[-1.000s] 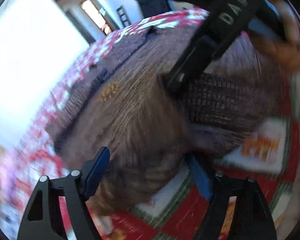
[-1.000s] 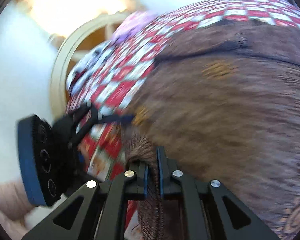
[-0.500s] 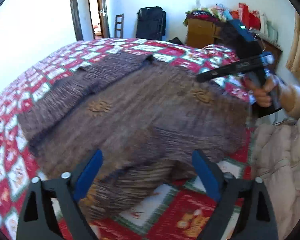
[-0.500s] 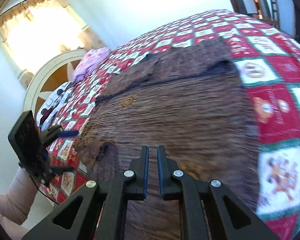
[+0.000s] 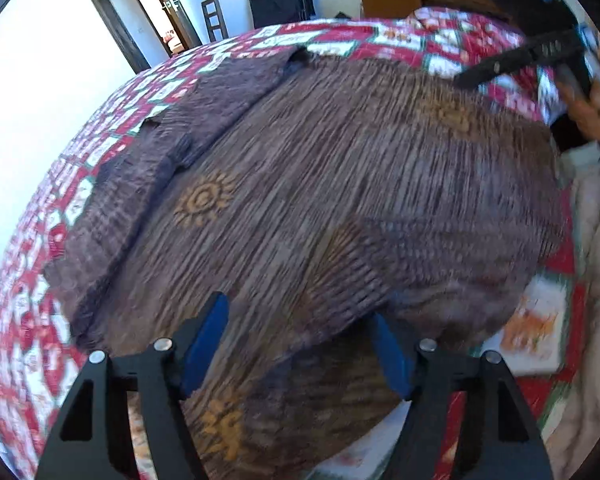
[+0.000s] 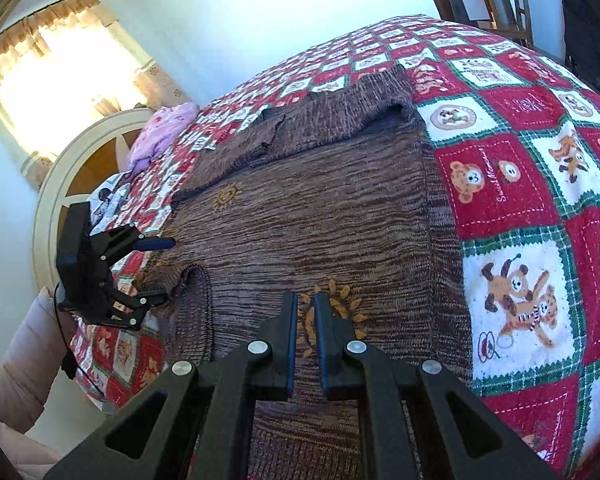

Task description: Fold small clothes

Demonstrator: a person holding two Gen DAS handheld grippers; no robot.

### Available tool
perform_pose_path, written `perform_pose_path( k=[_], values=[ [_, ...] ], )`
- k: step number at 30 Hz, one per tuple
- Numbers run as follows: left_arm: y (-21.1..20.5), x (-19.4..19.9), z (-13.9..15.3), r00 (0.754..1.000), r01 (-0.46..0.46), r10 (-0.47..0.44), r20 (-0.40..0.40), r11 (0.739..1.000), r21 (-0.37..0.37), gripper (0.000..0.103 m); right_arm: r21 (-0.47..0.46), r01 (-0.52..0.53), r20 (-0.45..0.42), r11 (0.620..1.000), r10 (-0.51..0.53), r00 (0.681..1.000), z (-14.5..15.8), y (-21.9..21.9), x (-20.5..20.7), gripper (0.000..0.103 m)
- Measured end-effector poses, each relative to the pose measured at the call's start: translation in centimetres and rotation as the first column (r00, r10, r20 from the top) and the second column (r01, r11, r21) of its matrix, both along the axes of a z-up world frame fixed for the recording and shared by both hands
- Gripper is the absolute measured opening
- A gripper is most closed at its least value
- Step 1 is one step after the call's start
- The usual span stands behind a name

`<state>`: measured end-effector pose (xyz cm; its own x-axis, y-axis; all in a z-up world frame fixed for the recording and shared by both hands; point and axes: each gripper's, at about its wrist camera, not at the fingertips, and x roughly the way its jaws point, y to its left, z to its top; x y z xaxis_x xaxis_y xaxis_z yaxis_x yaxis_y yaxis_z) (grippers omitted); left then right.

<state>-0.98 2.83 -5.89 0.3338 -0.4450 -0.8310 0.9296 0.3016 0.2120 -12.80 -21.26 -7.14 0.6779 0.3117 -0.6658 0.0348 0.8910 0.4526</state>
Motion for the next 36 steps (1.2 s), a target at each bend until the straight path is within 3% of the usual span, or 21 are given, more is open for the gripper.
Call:
perform_pose_path(
  k=[1,4,6,7,8,10,18,23,36],
  values=[
    [-0.2,0.1,-0.1,1.0,-0.005,0.004,-0.026,1.0,-0.015,0.069,-0.008,0.012,-0.004,1.0,-0.012,1.0,0.0,-0.1,0.0,0.009],
    [-0.3,0.9,-0.2,0.992,-0.015,0.005,-0.127,0.997,-0.08,0.045,-0.046,0.054,-0.021,0.997,-0.054,0.998,0.1,-1.0,-0.6,0.009],
    [0.1,1.1,-0.3,0.988,-0.042,0.025,-0.15,0.992,-0.116,0.044,-0.078,0.077,-0.036,0.994,-0.08,0.996,0.3,-2.1,-1.3,0.011],
    [0.2,0.9,-0.3,0.989,-0.051,0.032,-0.146,0.991,-0.124,0.044,-0.088,0.093,-0.042,0.992,-0.097,0.994,0.3,-2.8,-1.9,0.022],
    [0.1,0.6,-0.2,0.99,-0.058,0.041,-0.135,0.991,-0.124,0.044,-0.091,0.104,-0.045,0.99,-0.108,0.993,0.2,-3.3,-2.2,0.041],
    [-0.2,0.3,-0.2,0.992,-0.063,0.05,-0.118,0.991,-0.117,0.041,-0.104,0.148,-0.041,0.984,-0.153,0.987,0.1,-4.5,-3.3,0.059],
    [-0.6,-0.2,-0.2,0.996,-0.061,0.054,-0.072,0.994,-0.093,0.037,-0.092,0.191,-0.061,0.977,-0.197,0.979,-0.7,-5.7,-4.3,0.059],
    [-1.4,-1.3,-0.1,0.998,-0.051,0.05,-0.025,0.998,-0.048,0.023,-0.123,0.178,-0.055,0.976,-0.186,0.981,-0.5,-5.1,-4.3,0.059],
    [-2.1,-2.0,-0.2,0.998,-0.048,0.048,0.029,0.999,0.006,0.019,-0.149,0.181,-0.048,0.972,-0.19,0.981,-0.2,-5.3,-5.5,0.059]
  ],
)
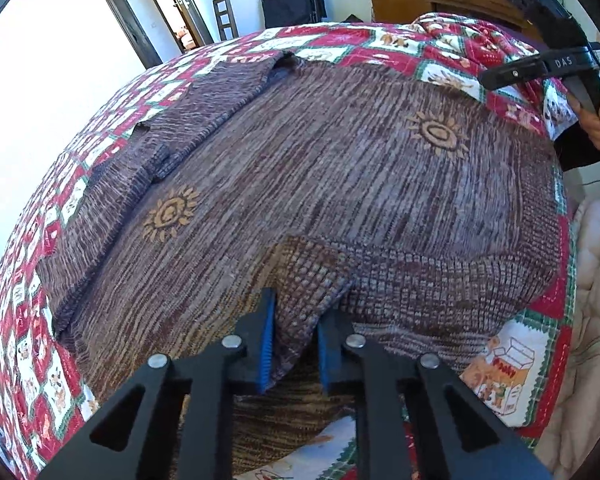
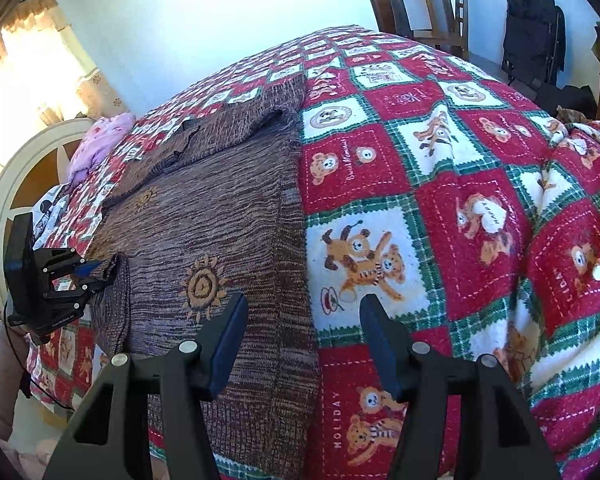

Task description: Fold small clothes

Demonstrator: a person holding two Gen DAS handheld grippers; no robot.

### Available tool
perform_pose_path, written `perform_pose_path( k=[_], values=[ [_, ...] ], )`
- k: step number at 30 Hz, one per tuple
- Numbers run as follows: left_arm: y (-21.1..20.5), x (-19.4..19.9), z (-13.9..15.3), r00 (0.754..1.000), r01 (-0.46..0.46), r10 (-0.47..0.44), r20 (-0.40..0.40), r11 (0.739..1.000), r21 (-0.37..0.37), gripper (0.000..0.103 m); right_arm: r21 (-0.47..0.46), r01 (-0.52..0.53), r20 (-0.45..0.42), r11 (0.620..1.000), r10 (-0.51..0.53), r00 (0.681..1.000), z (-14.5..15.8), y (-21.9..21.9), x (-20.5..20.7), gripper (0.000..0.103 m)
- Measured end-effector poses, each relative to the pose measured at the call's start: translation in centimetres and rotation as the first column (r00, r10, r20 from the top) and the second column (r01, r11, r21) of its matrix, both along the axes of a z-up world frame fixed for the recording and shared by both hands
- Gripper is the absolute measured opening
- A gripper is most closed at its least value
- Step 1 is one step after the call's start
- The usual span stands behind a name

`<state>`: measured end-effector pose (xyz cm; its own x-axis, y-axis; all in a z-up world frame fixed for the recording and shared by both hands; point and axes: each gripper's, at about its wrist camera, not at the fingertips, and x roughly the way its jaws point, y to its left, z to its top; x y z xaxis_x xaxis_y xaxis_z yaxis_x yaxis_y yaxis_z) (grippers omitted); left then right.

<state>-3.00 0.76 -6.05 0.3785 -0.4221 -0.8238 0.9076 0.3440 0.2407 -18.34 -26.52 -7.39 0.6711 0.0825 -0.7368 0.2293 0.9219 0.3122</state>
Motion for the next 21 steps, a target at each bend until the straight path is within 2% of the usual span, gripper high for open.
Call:
perform_pose_path(
  k=[13,21],
  values=[
    [0.24,0.21,-0.02,1.0,-0.001,0.001,-0.017,1.0,-0.025,0.019,-0.019,0.021,-0.03,1.0,-0.022,0.999,-0.67,-0.07,0.09,0.059],
    [0.4,0.23,0.0,1.0,-0.003,0.002,-0.022,0.999,-0.038,0.019,-0.065,0.026,-0.039,0.998,-0.029,0.999,-0.67,0.13,0.27,0.059]
  ],
)
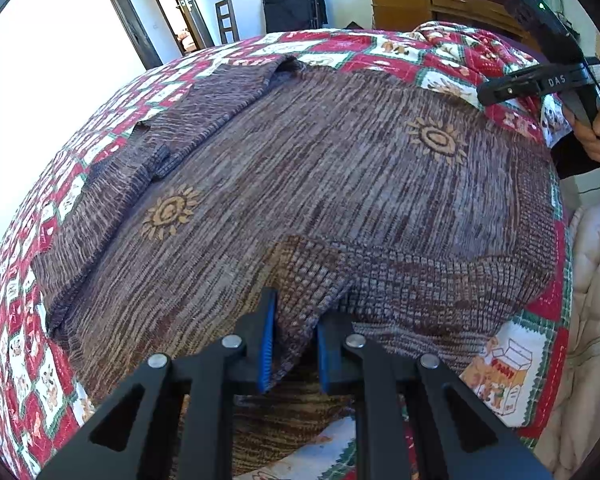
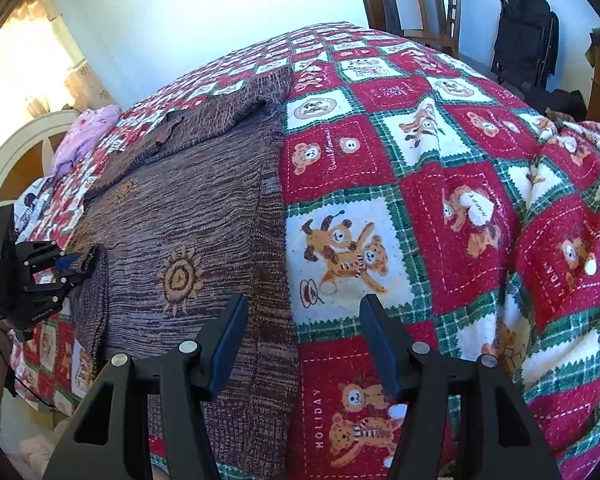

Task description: Fold small clothes

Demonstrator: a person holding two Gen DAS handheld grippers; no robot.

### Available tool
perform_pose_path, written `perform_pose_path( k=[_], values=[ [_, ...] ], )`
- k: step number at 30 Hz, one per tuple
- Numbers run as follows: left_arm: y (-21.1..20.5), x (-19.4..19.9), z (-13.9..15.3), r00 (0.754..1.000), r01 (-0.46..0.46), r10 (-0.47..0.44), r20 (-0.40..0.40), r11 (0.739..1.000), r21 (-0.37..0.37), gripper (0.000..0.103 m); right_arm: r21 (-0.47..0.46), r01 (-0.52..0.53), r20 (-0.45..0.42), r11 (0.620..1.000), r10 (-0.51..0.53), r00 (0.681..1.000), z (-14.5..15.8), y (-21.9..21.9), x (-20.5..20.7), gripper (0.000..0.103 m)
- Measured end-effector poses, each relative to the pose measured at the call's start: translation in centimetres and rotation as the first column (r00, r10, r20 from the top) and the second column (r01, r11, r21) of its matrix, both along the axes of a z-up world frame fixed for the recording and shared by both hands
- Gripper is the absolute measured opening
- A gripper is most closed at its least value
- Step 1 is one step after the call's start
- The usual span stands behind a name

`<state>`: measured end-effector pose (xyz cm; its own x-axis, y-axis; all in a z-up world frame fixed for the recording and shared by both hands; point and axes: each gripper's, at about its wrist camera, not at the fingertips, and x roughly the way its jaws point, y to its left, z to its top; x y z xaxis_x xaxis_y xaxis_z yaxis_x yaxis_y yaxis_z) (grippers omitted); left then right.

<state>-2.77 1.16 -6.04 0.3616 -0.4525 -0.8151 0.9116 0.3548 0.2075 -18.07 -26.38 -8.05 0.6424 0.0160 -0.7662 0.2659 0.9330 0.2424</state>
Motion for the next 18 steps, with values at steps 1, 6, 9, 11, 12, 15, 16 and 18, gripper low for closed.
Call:
perform_pose_path(
  k=[1,6,9,11,12,15,16,18],
  values=[
    [0.0,0.0,0.0,1.0,-0.001,0.001,-0.002,1.0,-0.004,0.019,-0.012,-0.001,-0.001,1.0,0.001,1.0,0.0,0.1,0.0,0.059],
    [0.1,-0.1,0.0,1.0,-0.008,0.008,0.001,1.0,-0.011,0.019,-0.058,0.004,-0.008,0.998,-0.004,1.0,0.3,0.4,0.0,0.059],
    [0.2,-0.2,0.0,1.0,-0.017,0.017,0.006,1.0,-0.018,0.019,-0.061,0.004,-0.012,0.998,-0.004,1.0,0.3,0.3,-0.1,0.059],
    [0.4,-0.2,0.0,1.0,-0.024,0.024,0.004,0.999,-0.028,0.019,-0.07,0.003,-0.026,0.998,-0.005,1.0,0.2,0.3,-0.3,0.059],
    [0.5,-0.2,0.0,1.0,-0.027,0.027,0.003,0.999,-0.033,0.019,-0.071,0.002,-0.031,0.997,-0.005,1.0,0.1,0.3,-0.3,0.059],
    [0.7,-0.1,0.0,0.999,-0.034,0.033,-0.002,0.998,-0.045,0.019,-0.083,-0.002,-0.053,0.997,-0.003,0.999,-0.3,0.4,-0.9,0.059],
    [0.7,-0.1,0.0,0.999,-0.034,0.034,-0.002,0.998,-0.044,0.019,-0.093,-0.002,-0.062,0.996,-0.004,0.998,-0.4,0.5,-1.2,0.059],
    [0.6,-0.2,0.0,0.999,-0.033,0.033,0.004,0.999,-0.041,0.019,-0.111,-0.007,-0.076,0.994,-0.001,0.997,-0.7,0.7,-1.5,0.059]
  ],
)
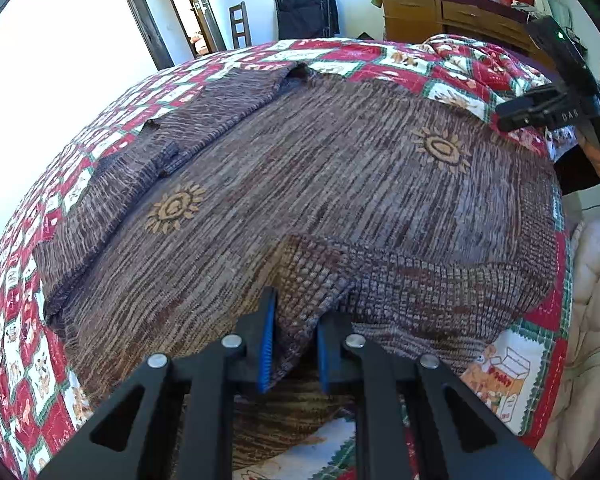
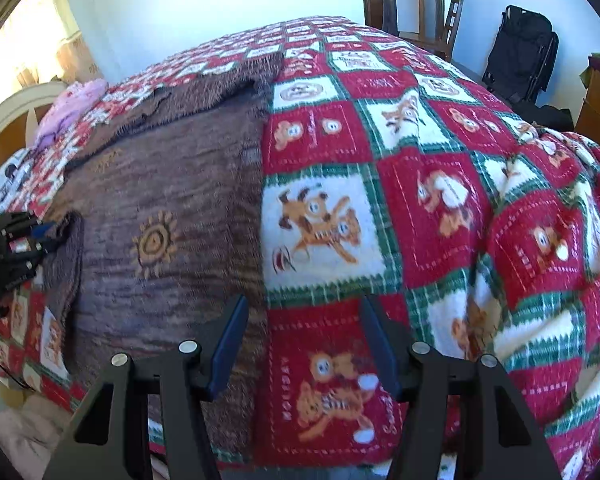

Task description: Fold small clothes

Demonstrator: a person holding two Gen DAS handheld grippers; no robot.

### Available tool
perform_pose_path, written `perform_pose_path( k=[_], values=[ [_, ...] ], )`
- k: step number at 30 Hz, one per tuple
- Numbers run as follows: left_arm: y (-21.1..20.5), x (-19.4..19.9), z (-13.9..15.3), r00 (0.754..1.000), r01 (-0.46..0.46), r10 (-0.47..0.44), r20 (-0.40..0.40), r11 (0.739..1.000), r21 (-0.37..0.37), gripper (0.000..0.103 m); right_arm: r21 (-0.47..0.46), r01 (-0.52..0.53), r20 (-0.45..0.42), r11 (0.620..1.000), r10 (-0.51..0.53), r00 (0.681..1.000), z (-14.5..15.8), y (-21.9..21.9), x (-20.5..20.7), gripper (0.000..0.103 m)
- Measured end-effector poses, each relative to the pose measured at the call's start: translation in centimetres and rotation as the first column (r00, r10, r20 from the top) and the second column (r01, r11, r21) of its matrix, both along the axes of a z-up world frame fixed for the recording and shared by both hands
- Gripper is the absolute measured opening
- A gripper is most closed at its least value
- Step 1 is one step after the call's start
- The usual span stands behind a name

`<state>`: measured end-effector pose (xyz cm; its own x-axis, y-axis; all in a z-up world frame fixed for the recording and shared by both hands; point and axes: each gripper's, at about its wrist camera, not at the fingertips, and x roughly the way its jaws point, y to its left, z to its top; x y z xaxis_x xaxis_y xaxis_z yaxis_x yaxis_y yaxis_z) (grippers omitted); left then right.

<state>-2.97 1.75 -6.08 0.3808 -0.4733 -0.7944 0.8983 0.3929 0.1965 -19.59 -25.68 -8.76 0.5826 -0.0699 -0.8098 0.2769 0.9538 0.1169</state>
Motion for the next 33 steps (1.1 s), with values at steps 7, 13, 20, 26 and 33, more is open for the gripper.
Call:
perform_pose_path(
  k=[7,13,20,26,33],
  values=[
    [0.1,-0.1,0.0,1.0,-0.003,0.003,0.008,1.0,-0.005,0.019,-0.041,-0.03,-0.043,0.999,0.028,0.999,-0.8,1.1,-0.9,0.059],
    [0.0,-0.2,0.0,1.0,0.0,0.0,0.015,1.0,-0.002,0.019,-0.075,-0.03,-0.047,0.997,0.027,0.999,-0.9,1.5,-1.0,0.059],
    [0.1,-0.1,-0.1,1.0,-0.001,0.002,0.009,1.0,-0.012,0.019,-0.081,-0.018,-0.04,0.997,0.015,0.999,-0.9,1.5,-1.0,0.059],
    [-0.1,0.0,0.0,1.0,0.0,0.0,0.008,1.0,0.0,0.019,-0.079,-0.003,-0.03,0.997,0.0,1.0,-0.8,1.7,-0.2,0.059],
    [-0.3,-0.1,-0.1,1.0,0.002,-0.002,0.011,1.0,0.008,0.019,-0.069,-0.024,-0.031,0.997,0.022,0.999,-0.4,2.2,0.0,0.059]
  ],
)
